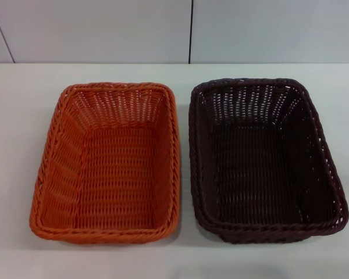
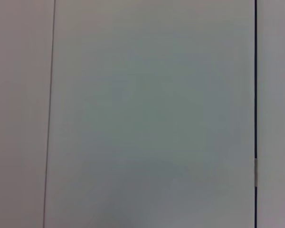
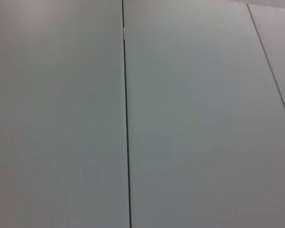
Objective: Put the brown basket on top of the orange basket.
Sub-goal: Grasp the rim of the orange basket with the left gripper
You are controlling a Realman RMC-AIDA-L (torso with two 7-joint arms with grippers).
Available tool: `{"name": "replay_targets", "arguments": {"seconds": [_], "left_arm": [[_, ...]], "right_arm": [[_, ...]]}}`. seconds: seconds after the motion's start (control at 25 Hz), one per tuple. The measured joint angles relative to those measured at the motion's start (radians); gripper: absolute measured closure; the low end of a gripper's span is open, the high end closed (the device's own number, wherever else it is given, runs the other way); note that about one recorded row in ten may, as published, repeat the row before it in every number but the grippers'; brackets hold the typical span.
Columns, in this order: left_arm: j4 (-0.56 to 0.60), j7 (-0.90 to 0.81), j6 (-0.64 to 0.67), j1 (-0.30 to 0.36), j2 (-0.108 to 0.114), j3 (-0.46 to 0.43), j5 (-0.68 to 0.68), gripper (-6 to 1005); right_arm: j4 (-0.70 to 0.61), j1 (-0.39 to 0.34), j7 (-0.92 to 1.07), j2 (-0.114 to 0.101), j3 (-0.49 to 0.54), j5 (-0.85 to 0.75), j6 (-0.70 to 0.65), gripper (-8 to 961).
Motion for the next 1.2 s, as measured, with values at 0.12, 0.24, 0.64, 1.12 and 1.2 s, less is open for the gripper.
{"name": "replay_targets", "arguments": {"seconds": [0.12,0.24,0.64,1.12,1.2], "left_arm": [[0.000,-0.001,-0.001,0.005,0.000,0.001,-0.001,208],[0.001,-0.003,-0.002,0.006,0.000,0.001,-0.001,207],[-0.015,-0.019,-0.008,0.011,0.007,0.024,0.005,211],[-1.081,-0.070,-1.126,0.250,0.235,-0.069,0.315,217],[-1.222,-0.050,-1.309,0.273,0.228,-0.100,0.343,217]], "right_arm": [[0.000,-0.001,0.001,0.000,-0.006,-0.001,-0.003,289],[0.001,-0.002,0.001,0.000,-0.006,-0.002,-0.004,289],[0.003,-0.003,0.011,0.000,-0.023,-0.003,-0.002,289],[-0.001,-0.001,0.012,0.000,-0.041,-0.002,0.004,290],[0.001,-0.001,0.014,0.000,-0.045,-0.002,0.004,290]]}}
